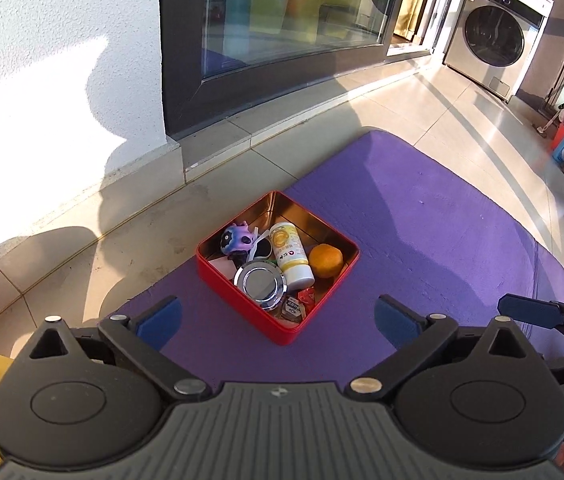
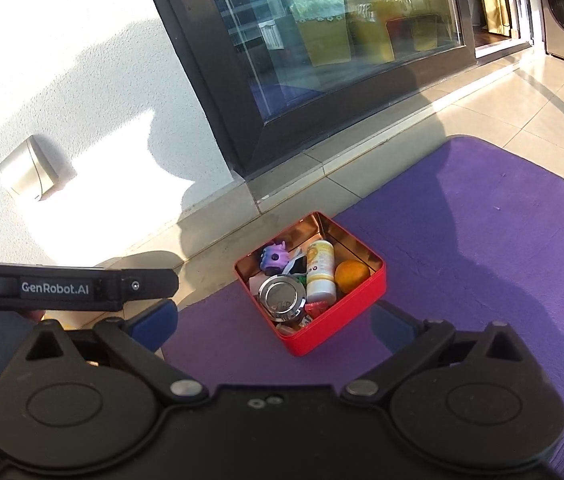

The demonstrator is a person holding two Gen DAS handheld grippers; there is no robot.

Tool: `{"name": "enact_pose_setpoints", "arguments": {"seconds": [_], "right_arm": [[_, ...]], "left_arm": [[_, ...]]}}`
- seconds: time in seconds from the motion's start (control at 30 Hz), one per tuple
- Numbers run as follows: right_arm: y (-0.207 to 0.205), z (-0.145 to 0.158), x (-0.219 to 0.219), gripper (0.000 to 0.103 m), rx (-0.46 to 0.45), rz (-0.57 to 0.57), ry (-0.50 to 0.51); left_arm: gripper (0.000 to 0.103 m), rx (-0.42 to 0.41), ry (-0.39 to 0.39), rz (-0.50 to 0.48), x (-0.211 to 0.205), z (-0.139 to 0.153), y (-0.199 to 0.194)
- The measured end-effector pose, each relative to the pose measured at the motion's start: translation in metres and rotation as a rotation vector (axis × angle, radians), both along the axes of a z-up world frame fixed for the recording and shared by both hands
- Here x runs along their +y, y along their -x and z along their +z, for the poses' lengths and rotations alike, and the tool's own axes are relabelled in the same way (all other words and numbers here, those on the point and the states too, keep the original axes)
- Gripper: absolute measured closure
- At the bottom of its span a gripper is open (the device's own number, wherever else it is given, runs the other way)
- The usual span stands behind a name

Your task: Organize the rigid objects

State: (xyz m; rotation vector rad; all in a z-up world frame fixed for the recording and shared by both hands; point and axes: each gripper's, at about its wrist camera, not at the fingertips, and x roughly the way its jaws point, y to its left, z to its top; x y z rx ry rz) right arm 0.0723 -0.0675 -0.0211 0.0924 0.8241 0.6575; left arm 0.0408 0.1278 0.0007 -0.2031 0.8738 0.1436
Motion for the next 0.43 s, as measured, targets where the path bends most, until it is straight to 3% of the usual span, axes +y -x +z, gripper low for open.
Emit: {"name": "enact_pose_setpoints", "arguments": {"seconds": [0.17,0.43], "right_arm": [[0.0006,0.0005,-0.0033,0.000,0.002,-0.023,0.000],[0.0007,0.0002,-0.0103,0.000,0.015,-0.053,-0.009]], "left_arm": [[0.000,-0.021,-0.049,-0.017,-0.0067,0.0020,0.0014],[0.000,-0.022,-0.025,-0.030,-0.0057,0.0003,-0.0016]]}}
